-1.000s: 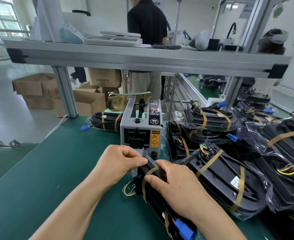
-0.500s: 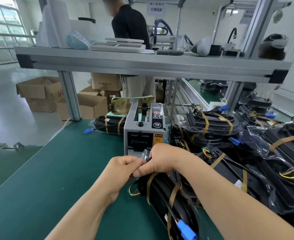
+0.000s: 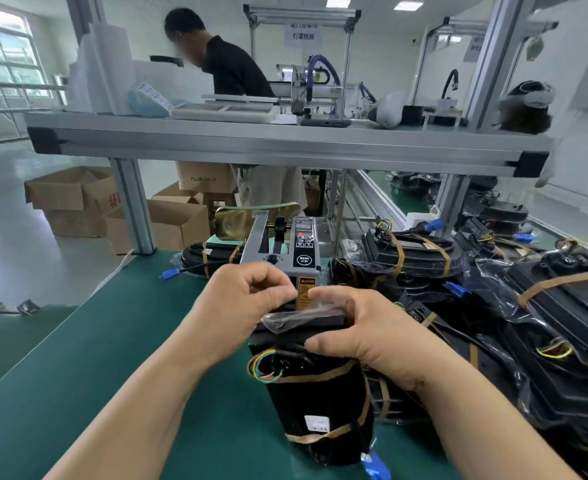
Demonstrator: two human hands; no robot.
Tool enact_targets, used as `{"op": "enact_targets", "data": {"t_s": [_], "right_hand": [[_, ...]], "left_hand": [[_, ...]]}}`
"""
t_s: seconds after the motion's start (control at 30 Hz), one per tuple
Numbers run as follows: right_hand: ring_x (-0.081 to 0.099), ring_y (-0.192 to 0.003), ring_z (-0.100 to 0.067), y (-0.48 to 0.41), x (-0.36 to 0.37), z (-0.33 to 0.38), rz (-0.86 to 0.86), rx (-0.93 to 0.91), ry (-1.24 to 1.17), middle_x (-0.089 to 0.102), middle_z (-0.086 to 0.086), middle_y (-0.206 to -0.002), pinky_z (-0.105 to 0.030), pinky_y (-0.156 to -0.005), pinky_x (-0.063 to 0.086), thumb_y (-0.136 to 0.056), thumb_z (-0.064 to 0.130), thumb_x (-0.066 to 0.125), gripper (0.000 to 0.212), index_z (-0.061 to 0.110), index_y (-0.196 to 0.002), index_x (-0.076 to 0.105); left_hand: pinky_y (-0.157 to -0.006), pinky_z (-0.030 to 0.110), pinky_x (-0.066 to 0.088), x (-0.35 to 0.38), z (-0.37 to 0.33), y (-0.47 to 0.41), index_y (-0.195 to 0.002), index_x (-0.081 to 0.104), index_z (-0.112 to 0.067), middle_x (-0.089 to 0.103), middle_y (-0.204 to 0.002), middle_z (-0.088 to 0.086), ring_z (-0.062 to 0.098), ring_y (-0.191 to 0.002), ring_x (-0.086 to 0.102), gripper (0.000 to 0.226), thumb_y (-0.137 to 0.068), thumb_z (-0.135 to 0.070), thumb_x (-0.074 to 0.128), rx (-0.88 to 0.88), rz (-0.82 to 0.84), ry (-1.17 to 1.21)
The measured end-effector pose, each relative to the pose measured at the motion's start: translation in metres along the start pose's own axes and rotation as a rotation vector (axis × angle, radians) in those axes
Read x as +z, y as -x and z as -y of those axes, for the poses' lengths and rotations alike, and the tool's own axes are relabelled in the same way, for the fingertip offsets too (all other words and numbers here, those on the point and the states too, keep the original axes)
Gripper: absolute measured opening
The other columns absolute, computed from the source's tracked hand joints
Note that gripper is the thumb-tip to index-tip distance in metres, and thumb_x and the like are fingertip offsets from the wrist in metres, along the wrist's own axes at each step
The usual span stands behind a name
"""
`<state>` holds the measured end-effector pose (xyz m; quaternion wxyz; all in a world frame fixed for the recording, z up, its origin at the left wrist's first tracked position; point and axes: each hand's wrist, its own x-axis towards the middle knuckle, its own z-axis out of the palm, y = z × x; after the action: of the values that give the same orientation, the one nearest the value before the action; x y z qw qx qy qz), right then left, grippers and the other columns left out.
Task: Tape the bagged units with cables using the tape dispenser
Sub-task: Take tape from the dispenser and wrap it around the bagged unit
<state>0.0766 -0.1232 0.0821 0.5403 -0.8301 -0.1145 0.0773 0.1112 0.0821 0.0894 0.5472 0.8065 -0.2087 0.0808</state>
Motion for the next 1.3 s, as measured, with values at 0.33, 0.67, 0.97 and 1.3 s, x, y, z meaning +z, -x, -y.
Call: {"op": "enact_targets", "data": {"t_s": [0.33,0.67,0.97,1.3], "right_hand": [[0.073,-0.099,-0.014,0.023,-0.006,-0.017,-0.114,-0.008,-0.173,0.077,0.005,-0.106,-0.021,-0.082,0.056,-0.064,0.023,0.08,0.064,0.024,-0.126,0.061],[0.071,-0.107,-0.013,0.036,-0.011,-0.017,0.086,0.016,-0.178,0.073,0.008,-0.118,-0.025,-0.089,0.056,-0.058,0.026,0.083,0.072,0.031,-0.127,0.062],[0.075,-0.09,-0.018,0.035,-0.011,-0.03,-0.165,-0.101,-0.334,0.078,-0.003,-0.1,-0.02,-0.073,0.056,-0.063,0.029,0.08,0.046,0.041,-0.107,0.074],[0.07,-0.104,-0.005,0.033,0.018,-0.042,-0.365,-0.012,-0.302,0.075,0.015,-0.11,-0.027,-0.092,0.056,-0.063,0.047,0.076,0.059,0.041,-0.121,0.066]], "left_hand": [[-0.083,0.013,0.044,0.002,-0.011,0.005,-0.097,0.075,-0.027,0.063,-0.1,-0.014,0.004,-0.096,0.061,0.026,-0.075,-0.017,0.085,0.135,0.328,-0.124],[-0.066,0.024,0.048,0.017,-0.02,-0.005,-0.083,0.072,-0.012,0.067,-0.078,0.01,0.03,-0.071,0.057,0.005,-0.087,-0.01,0.07,0.246,0.212,0.081],[-0.057,0.019,0.044,0.009,0.031,-0.025,-0.08,0.075,-0.017,0.06,-0.063,-0.006,0.008,-0.056,0.047,0.024,-0.097,-0.026,0.062,-0.357,-0.405,0.386],[-0.039,0.012,0.027,0.045,0.086,-0.038,-0.075,0.058,-0.018,0.049,-0.055,-0.009,0.0,-0.037,0.037,0.027,-0.101,-0.026,0.056,-0.993,-0.339,0.739]]}}
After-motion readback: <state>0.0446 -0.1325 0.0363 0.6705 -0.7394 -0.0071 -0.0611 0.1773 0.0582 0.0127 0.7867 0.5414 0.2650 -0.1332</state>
